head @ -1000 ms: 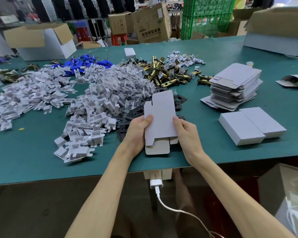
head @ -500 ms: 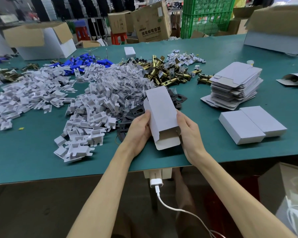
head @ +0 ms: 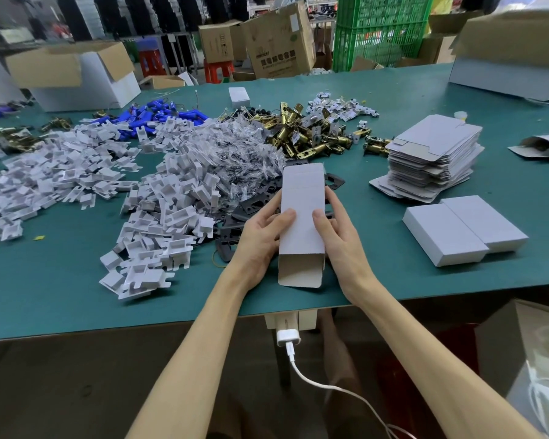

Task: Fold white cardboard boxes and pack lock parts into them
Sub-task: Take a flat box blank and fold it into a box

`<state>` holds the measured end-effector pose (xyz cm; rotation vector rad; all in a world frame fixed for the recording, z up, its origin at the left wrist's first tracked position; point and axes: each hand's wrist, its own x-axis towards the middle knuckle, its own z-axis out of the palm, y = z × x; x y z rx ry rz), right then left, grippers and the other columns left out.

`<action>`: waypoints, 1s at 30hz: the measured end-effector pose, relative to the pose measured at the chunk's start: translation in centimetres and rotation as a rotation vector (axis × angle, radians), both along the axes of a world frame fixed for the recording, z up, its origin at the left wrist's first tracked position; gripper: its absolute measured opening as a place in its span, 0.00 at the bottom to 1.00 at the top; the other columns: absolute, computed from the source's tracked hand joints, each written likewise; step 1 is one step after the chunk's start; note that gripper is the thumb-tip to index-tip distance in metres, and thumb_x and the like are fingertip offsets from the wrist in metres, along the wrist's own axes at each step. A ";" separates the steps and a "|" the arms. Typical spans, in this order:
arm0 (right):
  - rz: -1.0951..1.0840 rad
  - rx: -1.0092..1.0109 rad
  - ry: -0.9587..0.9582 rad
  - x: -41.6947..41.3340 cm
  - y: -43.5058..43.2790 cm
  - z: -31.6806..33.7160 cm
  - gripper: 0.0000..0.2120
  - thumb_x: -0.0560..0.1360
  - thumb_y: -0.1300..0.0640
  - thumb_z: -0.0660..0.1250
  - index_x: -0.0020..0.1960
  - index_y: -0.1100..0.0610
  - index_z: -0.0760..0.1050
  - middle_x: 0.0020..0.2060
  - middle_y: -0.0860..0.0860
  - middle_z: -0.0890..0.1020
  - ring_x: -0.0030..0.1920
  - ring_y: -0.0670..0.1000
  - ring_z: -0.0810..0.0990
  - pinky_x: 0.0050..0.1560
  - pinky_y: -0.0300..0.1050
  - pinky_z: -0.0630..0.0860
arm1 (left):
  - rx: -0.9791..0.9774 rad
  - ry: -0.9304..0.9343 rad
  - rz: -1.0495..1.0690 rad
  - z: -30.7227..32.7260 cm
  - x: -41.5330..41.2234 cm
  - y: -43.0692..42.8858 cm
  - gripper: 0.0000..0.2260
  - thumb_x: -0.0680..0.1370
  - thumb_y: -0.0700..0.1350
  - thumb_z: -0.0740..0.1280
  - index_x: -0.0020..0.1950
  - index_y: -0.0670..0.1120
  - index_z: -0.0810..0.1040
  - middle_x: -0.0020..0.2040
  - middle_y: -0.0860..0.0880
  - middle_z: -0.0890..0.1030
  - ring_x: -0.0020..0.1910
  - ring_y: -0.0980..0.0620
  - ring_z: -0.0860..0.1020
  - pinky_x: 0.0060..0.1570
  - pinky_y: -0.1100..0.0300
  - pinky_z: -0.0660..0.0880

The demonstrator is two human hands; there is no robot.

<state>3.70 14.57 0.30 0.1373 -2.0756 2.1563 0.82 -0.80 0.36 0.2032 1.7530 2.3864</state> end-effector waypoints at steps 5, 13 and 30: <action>-0.016 -0.010 -0.035 0.1 0.0 0.0 0.32 0.79 0.45 0.68 0.80 0.42 0.60 0.54 0.66 0.79 0.54 0.59 0.83 0.53 0.67 0.81 | 0.036 0.002 -0.007 0.2 0.2 0.0 0.23 0.83 0.44 0.68 0.78 0.55 0.72 0.67 0.46 0.83 0.63 0.40 0.82 0.62 0.43 0.80; 0.012 -0.052 -0.083 0.1 0.3 -0.4 0.29 0.81 0.51 0.68 0.79 0.45 0.61 0.50 0.64 0.81 0.41 0.58 0.85 0.33 0.54 0.82 | -0.010 -0.003 0.018 0.1 0.1 -0.3 0.20 0.83 0.42 0.67 0.75 0.51 0.75 0.63 0.44 0.84 0.52 0.46 0.85 0.46 0.55 0.82; 0.022 -0.035 -0.092 0.1 0.4 -1.0 0.11 0.82 0.44 0.64 0.53 0.52 0.76 0.33 0.52 0.81 0.24 0.54 0.72 0.19 0.40 0.66 | -0.088 0.002 0.103 -0.6 0.0 -0.3 0.06 0.84 0.44 0.67 0.50 0.43 0.79 0.41 0.48 0.85 0.37 0.51 0.82 0.36 0.58 0.80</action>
